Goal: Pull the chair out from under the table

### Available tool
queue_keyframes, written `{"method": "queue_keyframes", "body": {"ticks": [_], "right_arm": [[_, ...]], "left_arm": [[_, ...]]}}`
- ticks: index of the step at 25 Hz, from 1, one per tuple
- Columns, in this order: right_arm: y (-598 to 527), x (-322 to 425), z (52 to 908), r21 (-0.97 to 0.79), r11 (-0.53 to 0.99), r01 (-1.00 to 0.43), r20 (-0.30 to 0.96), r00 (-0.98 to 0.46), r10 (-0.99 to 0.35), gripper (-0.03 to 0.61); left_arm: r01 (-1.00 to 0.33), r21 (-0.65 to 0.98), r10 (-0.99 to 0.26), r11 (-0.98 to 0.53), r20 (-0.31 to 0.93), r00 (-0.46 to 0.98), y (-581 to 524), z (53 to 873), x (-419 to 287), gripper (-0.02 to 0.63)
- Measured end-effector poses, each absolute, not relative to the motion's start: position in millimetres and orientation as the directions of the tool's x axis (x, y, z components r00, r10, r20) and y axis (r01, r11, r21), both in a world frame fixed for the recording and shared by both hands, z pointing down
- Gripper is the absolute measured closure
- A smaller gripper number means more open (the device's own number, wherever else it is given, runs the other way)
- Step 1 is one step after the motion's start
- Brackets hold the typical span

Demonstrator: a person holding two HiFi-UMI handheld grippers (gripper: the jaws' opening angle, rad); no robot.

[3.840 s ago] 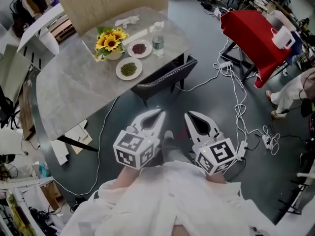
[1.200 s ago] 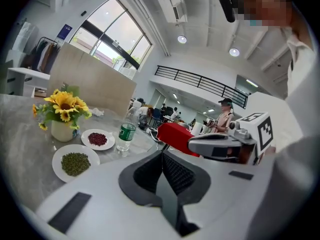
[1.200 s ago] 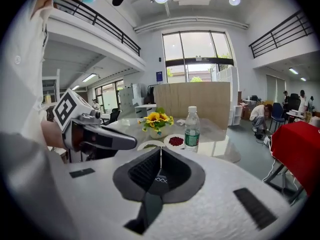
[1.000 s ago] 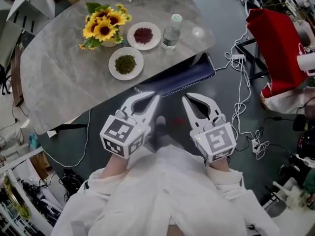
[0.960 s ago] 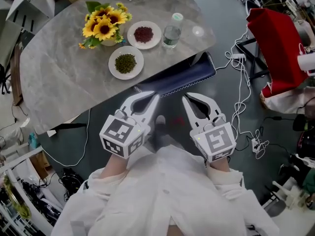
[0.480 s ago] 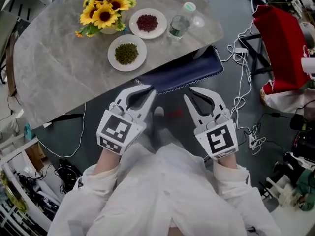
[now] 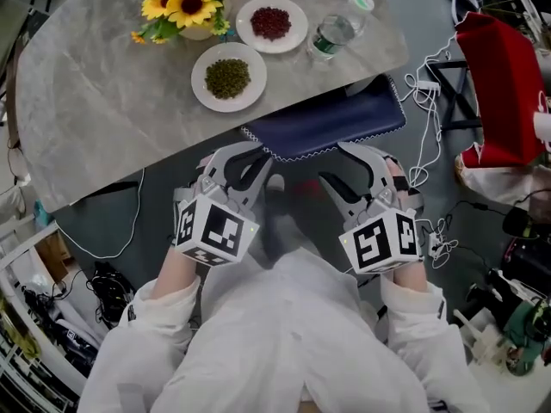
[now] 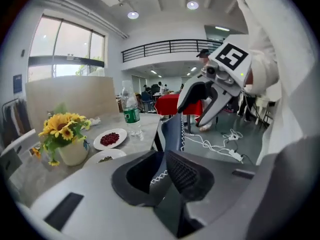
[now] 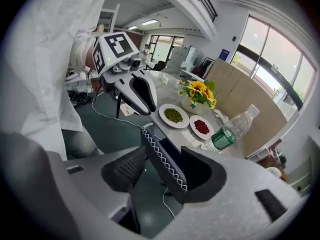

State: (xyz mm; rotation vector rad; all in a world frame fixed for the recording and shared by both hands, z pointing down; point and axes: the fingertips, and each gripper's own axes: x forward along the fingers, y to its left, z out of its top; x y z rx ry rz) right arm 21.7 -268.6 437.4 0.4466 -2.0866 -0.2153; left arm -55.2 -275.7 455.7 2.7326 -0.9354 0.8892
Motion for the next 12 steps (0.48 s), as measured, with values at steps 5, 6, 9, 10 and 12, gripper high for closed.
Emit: {"method": "queue_keyframes", "body": {"ticks": [5,6,9,10,12], "right_arm": [[-273.4,22.3,456.3,0.357,0.925,-0.131,0.824,-0.423,-0.378,0.369],[-274.2,23.0,460.0,0.368,0.924,-0.107,0.831,-0.408,-0.378,0.361],[-277.3,24.9,469.7,0.383,0.922,-0.055,0.849,-0.374,-0.374,0.332],[-278.4,24.9,472.6,0.382,0.923,-0.043,0.853,-0.367,-0.37,0.324],[-280.5,25.0,477.7,0.379,0.925,-0.024,0.862,-0.355,-0.363,0.315]], "left_arm": [[-0.558,-0.085,-0.484,-0.826,0.614,0.624,-275.1,482.9,-59.0,0.441],[-0.548,-0.094,-0.477,-0.831,0.625,0.617,-274.9,488.1,-59.7,0.422],[-0.52,-0.104,-0.45,-0.848,0.66,0.602,-274.0,503.2,-61.0,0.38],[-0.514,-0.099,-0.438,-0.852,0.671,0.598,-273.7,508.7,-61.7,0.376],[-0.504,-0.087,-0.417,-0.859,0.689,0.593,-273.3,519.0,-62.8,0.37]]}}
